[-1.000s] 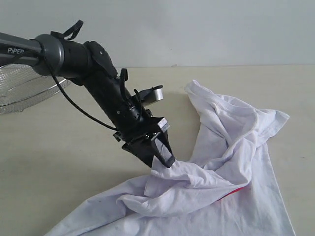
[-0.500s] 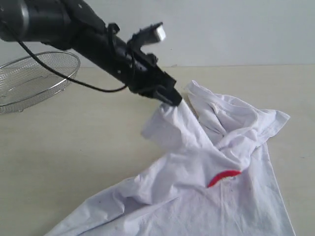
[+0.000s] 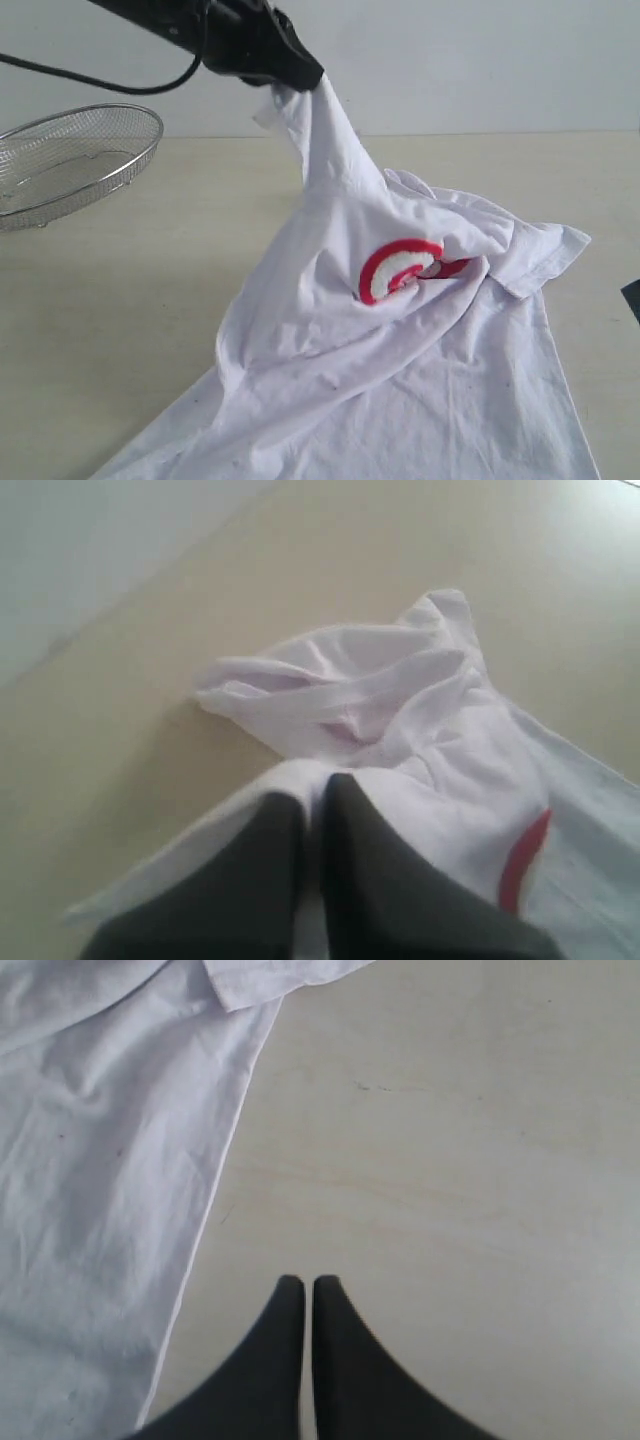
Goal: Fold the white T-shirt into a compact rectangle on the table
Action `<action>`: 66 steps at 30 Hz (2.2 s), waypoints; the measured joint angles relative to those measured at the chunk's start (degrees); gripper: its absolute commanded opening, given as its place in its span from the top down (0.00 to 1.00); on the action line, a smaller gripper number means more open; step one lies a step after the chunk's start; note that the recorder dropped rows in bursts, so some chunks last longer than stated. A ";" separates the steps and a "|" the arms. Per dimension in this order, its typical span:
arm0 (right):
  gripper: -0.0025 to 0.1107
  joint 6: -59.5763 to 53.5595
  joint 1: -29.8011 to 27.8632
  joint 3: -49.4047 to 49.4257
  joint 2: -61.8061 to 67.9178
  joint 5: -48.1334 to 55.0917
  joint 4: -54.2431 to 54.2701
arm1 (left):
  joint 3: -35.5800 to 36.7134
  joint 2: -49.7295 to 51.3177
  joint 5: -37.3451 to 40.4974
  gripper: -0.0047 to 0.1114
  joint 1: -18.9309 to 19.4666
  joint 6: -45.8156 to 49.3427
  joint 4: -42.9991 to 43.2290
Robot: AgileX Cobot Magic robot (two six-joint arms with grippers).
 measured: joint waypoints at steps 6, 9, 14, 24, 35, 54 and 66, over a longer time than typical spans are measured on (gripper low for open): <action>0.98 0.00 0.00 0.00 0.00 -2.84 -0.24 | 7.79 2.23 3.98 0.92 -4.48 5.46 -7.06; 0.98 0.79 0.00 0.00 0.00 -3.10 -1.30 | 10.66 2.23 4.92 0.92 -8.59 7.04 -9.38; 0.98 1.64 0.00 0.00 0.00 -3.19 -2.64 | 15.52 2.23 6.94 0.92 -14.70 9.46 -12.49; 0.98 2.20 0.00 0.00 0.00 -3.56 -2.99 | 19.19 8.14 9.80 0.92 -23.04 12.41 -15.64; 0.98 2.34 0.00 0.00 0.00 -2.81 -2.99 | 16.18 10.54 8.53 0.32 -21.36 8.19 -15.64; 0.98 2.34 0.00 0.00 0.00 -1.44 -2.99 | 9.24 10.28 4.59 0.48 -14.36 -17.42 11.56; 0.98 2.34 0.00 0.00 0.00 -1.92 -2.99 | 9.10 13.12 5.81 0.48 -14.36 -10.13 -0.08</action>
